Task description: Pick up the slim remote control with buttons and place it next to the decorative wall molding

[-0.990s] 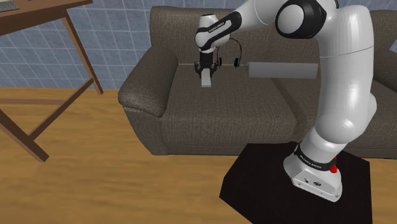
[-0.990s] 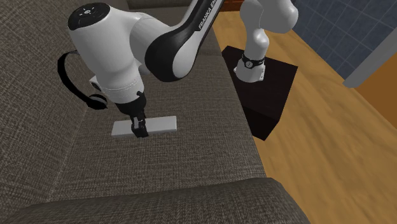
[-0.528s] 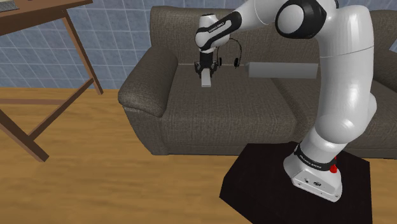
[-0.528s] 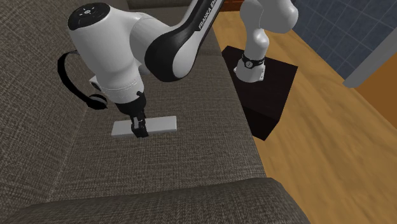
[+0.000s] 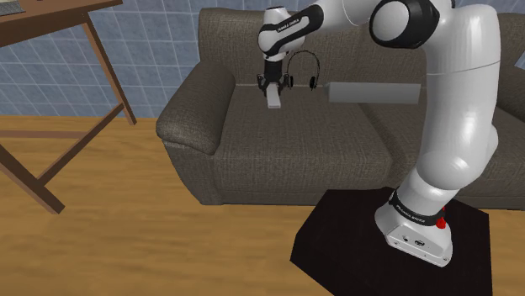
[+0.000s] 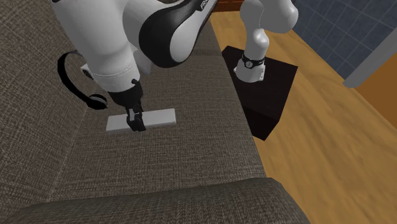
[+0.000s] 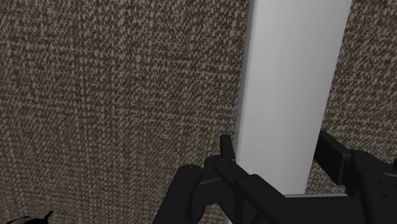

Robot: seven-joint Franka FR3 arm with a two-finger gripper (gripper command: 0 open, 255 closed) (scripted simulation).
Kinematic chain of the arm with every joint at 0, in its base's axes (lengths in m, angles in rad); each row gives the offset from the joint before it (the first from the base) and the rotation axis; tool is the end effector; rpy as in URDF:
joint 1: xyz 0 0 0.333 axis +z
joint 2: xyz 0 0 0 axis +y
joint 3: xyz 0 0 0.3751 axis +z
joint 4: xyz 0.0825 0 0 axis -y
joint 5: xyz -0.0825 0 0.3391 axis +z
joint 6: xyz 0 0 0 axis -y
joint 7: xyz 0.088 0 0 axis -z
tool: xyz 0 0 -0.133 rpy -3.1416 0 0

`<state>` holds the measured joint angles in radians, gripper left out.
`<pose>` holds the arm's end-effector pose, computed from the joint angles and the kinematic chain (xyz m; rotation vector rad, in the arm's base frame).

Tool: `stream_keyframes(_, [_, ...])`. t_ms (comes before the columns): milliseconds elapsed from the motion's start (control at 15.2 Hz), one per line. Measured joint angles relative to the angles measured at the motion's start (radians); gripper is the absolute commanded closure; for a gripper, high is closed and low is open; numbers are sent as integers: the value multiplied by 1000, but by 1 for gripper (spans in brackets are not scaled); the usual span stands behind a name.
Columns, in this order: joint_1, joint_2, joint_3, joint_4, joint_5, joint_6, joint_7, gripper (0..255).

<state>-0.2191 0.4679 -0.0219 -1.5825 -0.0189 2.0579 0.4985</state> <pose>0.6516 -0.1592 0.4150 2.9118 -1.1099 0.0170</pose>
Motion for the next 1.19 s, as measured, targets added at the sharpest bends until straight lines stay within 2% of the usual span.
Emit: stream_keyframes(1188, [0,-53,0,161,1,-213,-4,255])
